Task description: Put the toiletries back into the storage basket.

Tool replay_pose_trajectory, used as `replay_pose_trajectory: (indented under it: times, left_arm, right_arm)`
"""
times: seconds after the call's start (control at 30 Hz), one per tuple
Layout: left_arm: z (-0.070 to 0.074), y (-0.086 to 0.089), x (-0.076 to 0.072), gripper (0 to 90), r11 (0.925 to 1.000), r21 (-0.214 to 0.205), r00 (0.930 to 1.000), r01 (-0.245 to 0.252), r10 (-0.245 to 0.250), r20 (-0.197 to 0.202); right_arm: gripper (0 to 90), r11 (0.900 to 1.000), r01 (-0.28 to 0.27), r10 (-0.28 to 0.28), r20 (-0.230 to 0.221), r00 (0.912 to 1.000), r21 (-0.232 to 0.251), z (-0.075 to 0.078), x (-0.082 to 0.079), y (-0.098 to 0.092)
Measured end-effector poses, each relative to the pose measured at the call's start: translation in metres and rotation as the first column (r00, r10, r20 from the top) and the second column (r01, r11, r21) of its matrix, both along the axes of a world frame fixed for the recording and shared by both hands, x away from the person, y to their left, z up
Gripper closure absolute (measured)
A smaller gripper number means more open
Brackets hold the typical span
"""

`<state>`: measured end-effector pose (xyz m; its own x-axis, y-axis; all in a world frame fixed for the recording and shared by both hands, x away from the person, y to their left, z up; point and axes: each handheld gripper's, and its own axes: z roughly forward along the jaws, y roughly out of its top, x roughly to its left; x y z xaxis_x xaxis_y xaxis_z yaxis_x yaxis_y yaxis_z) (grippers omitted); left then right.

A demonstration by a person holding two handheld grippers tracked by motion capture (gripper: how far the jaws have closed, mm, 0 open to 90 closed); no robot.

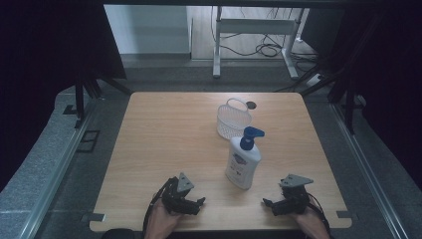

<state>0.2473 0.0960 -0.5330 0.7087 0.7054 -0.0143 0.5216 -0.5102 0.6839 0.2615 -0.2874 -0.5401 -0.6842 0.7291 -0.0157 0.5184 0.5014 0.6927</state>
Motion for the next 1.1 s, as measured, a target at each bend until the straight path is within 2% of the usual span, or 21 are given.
replay_pose_trajectory:
  times: [0.13,0.23,0.33,0.57,0.73,1.1]
  left_arm:
    - [-0.004,0.001,0.001,11.4,0.9997,0.026,1.0,-0.004,0.004,0.001]
    - [-0.005,0.001,0.002,11.4,0.9996,0.028,1.0,-0.005,0.005,-0.006]
    - [-0.008,0.003,0.004,11.6,0.9999,0.006,0.9996,-0.01,0.01,-0.026]
    - [-0.01,0.007,0.005,11.6,1.0,-0.008,1.0,0.003,-0.003,-0.008]
    - [-0.01,0.008,0.005,11.9,1.0,-0.009,1.0,0.005,-0.005,-0.007]
    - [-0.01,0.008,0.005,12.0,0.9999,-0.008,1.0,0.006,-0.006,-0.007]
  right_arm:
    - [0.0,0.9998,-0.013,0.013,0.02,0.9997,0.014,0.005,-0.002,0.001]
    - [0.0,0.9996,-0.022,0.022,0.021,0.9995,0.018,0.007,-0.002,0.002]
    - [0.0,0.999,-0.034,0.034,0.013,0.9993,0.03,0.008,-0.002,0.003]
    - [0.0,0.9975,-0.052,0.052,0.008,0.9986,0.047,0.011,-0.003,0.006]
    - [0.0,0.9968,-0.057,0.057,0.009,0.9984,0.055,0.015,-0.002,0.008]
    - [0.0,0.9911,-0.07,0.07,0.01,0.9975,0.113,0.029,0.004,0.015]
